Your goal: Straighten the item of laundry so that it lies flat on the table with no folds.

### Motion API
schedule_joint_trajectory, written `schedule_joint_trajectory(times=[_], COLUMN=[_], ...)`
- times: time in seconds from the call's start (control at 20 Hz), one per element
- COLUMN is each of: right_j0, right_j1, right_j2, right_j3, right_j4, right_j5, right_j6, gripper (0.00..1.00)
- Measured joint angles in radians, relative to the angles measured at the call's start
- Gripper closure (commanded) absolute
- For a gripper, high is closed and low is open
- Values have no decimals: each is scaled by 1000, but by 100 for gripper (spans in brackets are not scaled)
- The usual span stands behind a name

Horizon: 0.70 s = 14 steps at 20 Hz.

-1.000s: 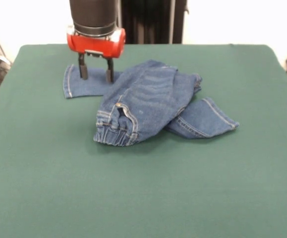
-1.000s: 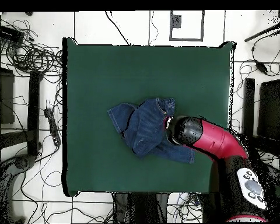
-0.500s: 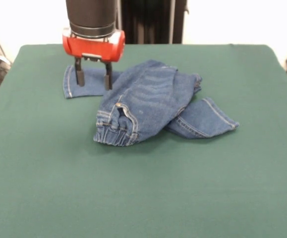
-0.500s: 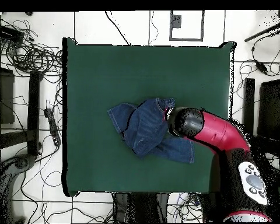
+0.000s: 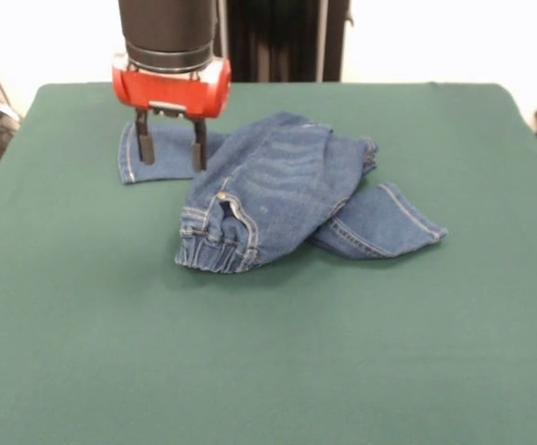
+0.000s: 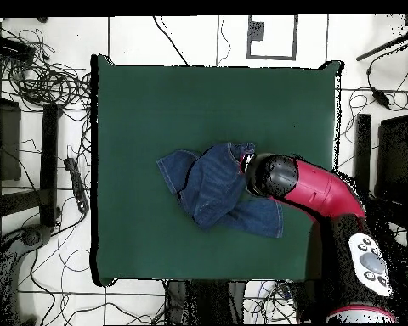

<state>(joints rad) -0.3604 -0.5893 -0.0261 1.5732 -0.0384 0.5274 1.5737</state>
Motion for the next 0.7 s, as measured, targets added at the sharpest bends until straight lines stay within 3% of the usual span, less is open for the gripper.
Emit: schedule_joint_trajectory(times=[0.7], right_j0=[44], right_j1=[22], right_j2=[18], right_j3=[-26], right_j4=[0], right_j5=[0], right_j6=[0], gripper=[0])
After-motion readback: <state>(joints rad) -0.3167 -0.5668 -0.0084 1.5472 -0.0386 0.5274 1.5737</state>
